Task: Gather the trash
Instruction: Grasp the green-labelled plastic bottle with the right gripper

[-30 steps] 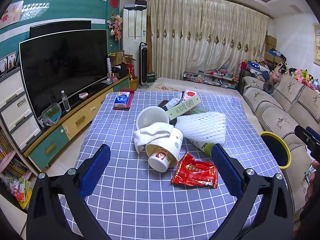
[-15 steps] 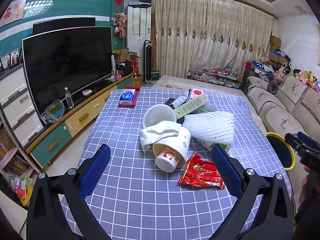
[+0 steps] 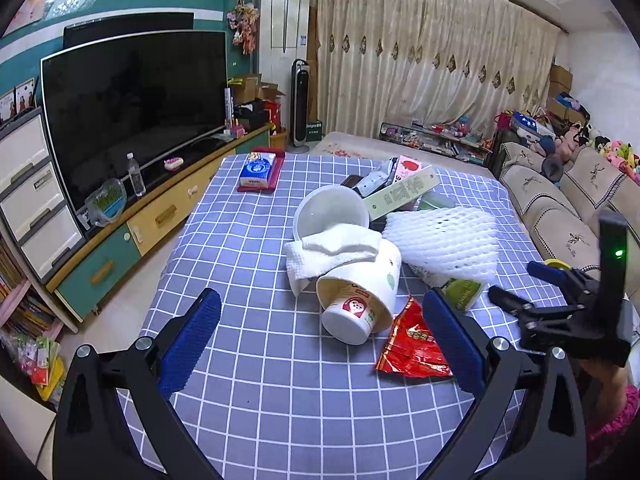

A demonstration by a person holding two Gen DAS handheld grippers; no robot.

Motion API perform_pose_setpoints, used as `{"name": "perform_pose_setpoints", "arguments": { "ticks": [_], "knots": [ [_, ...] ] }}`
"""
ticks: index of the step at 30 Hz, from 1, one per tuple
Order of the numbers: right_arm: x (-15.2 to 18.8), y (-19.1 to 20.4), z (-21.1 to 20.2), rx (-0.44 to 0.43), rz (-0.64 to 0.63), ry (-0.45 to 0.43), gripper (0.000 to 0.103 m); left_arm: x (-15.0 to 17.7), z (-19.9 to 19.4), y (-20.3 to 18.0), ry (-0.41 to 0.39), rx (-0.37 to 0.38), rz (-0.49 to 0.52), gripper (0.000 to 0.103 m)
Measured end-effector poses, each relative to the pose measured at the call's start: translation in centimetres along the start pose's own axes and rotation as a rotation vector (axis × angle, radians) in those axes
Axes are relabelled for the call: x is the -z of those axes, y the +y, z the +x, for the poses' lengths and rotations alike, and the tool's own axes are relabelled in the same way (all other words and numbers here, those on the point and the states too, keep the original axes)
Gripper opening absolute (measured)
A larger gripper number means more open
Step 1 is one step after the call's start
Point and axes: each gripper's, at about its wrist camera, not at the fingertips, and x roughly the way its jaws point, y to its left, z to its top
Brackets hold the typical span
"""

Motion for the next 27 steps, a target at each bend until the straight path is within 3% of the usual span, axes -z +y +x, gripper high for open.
{"name": "perform_pose_setpoints", "arguments": {
  "ticks": [11,13,15,20,27],
  "knots": [
    [-0.9,0.5,5.8,-0.054,0.005,0.115,0.08,-0.2,2.7,1.4,0.038,-0.001,-0.033,0.099],
    [-0.9,0.7,6.3,-0.059,0.009,0.115,0.072,-0.2,3.0,1.6,0.044,-0.002,-0.04,0.099],
    [-1.0,0.6,6.6,-0.072,0.027,0.116,0.055,-0.2,3.5,1.7,0.05,-0.002,-0.044,0.099],
    [-1.3,0.4,5.1,-0.107,0.046,0.103,0.052,-0.2,4.1,1.7,0.061,-0.001,-0.048,0.099],
    [-2.9,0.4,-1.3,-0.119,0.047,-0.017,0.05,-0.2,4.3,1.4,0.068,0.016,-0.042,0.099]
  ]
}}
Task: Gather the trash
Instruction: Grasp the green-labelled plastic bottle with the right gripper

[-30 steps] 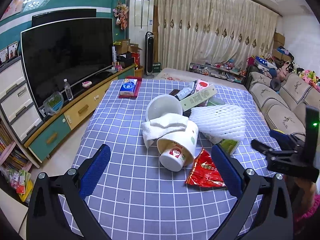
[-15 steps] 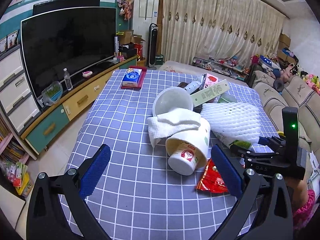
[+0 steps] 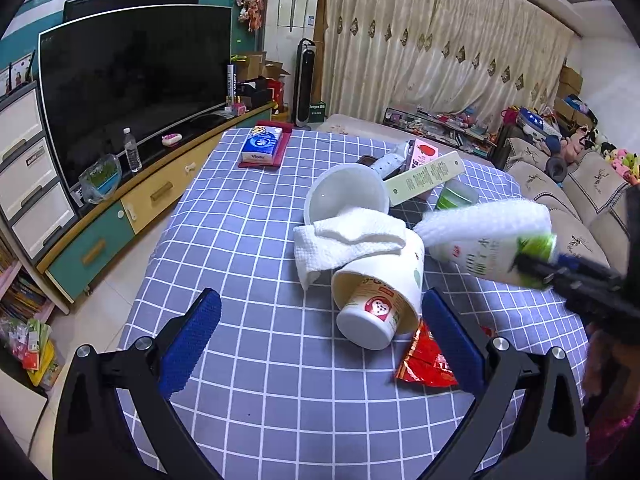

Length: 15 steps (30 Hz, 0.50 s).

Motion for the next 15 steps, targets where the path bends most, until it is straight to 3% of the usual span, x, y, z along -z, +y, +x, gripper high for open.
{"name": "perform_pose_setpoints", "arguments": {
  "ticks": [4,15],
  "knots": [
    [-0.9,0.1,-2.7,-0.007,-0.004,-0.05,0.05,0.2,-0.3,-0.3,-0.005,0.006,0.005,0.099],
    [-0.1,0.4,-5.9,-0.013,0.018,-0.086,0.05,0.5,-1.0,-0.8,-0.012,0.015,0.015,0.099]
  ]
}}
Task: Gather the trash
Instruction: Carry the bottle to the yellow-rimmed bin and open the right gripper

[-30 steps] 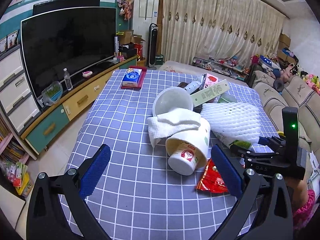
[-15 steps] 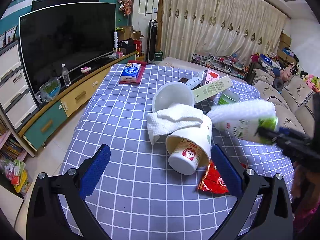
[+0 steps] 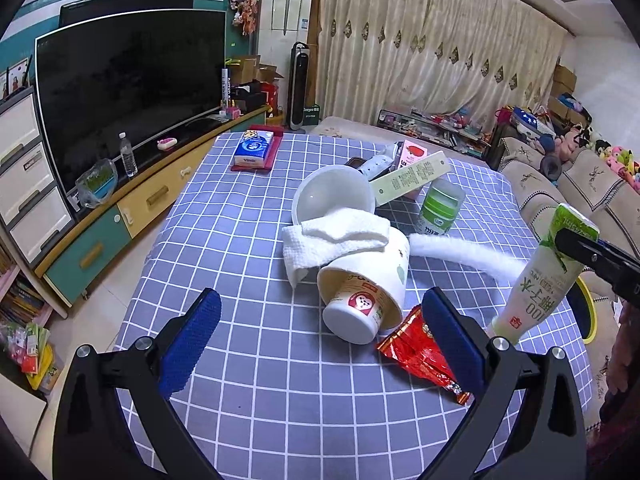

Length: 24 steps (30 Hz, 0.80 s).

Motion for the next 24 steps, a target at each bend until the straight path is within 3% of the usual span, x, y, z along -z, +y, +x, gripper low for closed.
{"name": "perform_pose_setpoints", "arguments": {
  "ticks": [7,11,15,19,22,24],
  "knots": [
    [-0.7,-1.3,-2.3,0.007,0.044,-0.064,0.05,0.0,-0.2,-0.8,0.0,0.016,0.02,0.099],
    [-1.7,-3.7,-5.6,0.079,0.082,-0.141,0.05,0.0,-0.2,-1.3,0.0,0.026,0.032,0.099],
    [-2.2,-7.9,-9.1,0.243,0.135,-0.204,0.05,-0.1,0.1,-2.0,0.004,0.04,0.039,0.099],
    [-1.3,-13.1,-10.8,0.42,0.206,-0.214,0.05,-0.2,0.5,-3.2,0.009,0.057,0.056,0.099],
    [0.5,-17.8,-10.2,0.52,0.285,-0.168,0.05,-0.2,0.8,-4.5,0.017,0.066,0.076,0.099],
    [2.3,-21.3,-8.5,0.555,0.342,-0.091,0.05,-0.3,0.9,-5.2,0.02,0.068,0.09,0.099]
  ]
}}
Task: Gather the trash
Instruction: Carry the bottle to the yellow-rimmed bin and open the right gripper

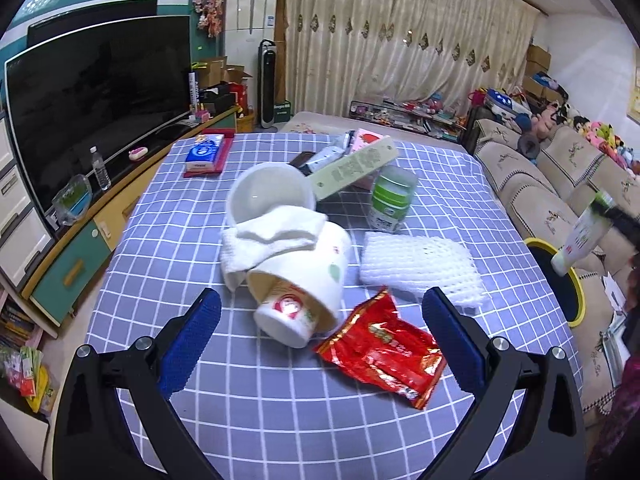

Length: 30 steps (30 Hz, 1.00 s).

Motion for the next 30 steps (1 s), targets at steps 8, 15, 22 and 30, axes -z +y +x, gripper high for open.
{"name": "perform_pose_setpoints", "arguments": {
  "ticks": [8,15,22,30],
  "knots": [
    [5.5,-4.4,11.2,0.118,0.057,0.28,0.05,-0.2,1.0,-2.6,0.023,0.002,0.032,0.099],
    [7.7,-6.0,15.5,0.16,0.053,0.392,0.05,0.3,2.1,-4.5,0.06,0.017,0.067,0.099],
    [7.9,-5.4,15.8,0.181,0.041,0.408,0.052,0.6,2.6,-5.1,0.073,0.026,0.078,0.099],
    [6.8,-4.1,12.1,0.166,0.027,0.319,0.059,2.1,2.9,-4.2,0.129,0.062,0.071,0.099]
  ]
}}
